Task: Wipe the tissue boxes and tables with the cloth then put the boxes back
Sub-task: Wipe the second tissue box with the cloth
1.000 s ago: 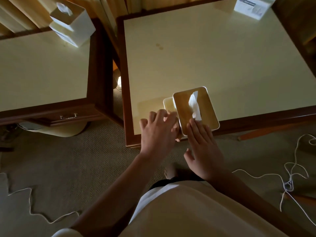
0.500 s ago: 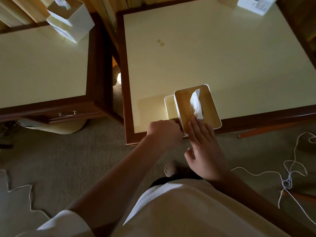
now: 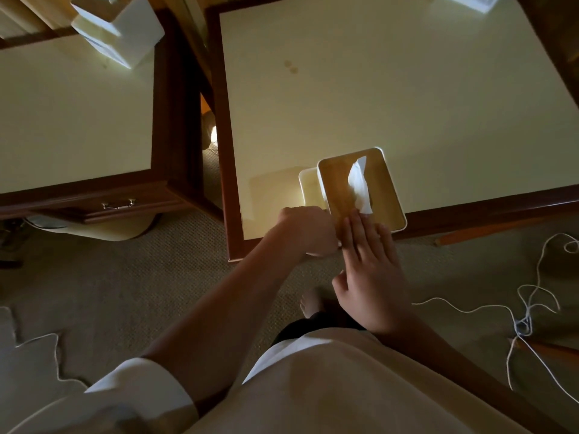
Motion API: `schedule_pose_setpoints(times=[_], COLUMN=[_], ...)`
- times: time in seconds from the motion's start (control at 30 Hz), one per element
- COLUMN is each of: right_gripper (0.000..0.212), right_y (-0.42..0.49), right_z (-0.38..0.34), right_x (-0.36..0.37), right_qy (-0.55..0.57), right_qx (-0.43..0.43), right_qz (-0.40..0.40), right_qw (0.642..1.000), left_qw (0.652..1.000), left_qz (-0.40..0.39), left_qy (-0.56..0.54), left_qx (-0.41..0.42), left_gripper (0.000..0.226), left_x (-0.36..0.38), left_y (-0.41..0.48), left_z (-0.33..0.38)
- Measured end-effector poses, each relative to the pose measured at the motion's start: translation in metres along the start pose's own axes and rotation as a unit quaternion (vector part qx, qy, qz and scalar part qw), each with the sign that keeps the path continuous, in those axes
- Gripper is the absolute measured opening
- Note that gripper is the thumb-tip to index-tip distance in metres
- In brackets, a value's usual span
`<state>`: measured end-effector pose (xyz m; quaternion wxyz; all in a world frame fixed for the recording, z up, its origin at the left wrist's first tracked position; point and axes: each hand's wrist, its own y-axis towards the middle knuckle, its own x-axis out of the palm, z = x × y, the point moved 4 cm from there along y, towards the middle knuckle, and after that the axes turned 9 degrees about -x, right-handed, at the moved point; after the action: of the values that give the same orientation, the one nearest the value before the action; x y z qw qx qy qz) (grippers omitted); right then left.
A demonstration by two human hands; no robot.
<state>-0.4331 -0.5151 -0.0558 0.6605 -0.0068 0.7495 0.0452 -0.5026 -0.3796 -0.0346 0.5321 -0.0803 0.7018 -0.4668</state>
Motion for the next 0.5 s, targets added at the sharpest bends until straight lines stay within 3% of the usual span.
schedule_pose_setpoints(times=[0.17,0.3,0.4,0.5], right_gripper=[0.089,0.090,0.090,0.090], right_y=[0.000,0.001,0.001,0.001], right_z=[-0.003,-0.002,-0.001,0.000], right_x=[-0.001,-0.003,-0.002,-0.004], right_qy=[-0.021,-0.026,-0.014,-0.001], right_qx=[-0.006,-0.008,-0.010,-0.007], right_qz=[-0.035,-0.038,-0.041,-0.034], right_qw=[0.999,0.999,0.999,0.999], left_qw=[0.998,0.986,0.941,0.835], left_qz=[-0.028,0.051,0.102,0.121], left_qy=[-0.048,-0.154,-0.317,-0.535], left_qx=[0.032,0.036,0.059,0.044], left_gripper=[0.025,0.018,0.022,0.028], left_x=[-0.008,-0.011,-0.012,-0.006], left_y=[0.003,-0.004,-0.023,-0.039], left_z=[-0.016,-0.034,-0.049,-0.065])
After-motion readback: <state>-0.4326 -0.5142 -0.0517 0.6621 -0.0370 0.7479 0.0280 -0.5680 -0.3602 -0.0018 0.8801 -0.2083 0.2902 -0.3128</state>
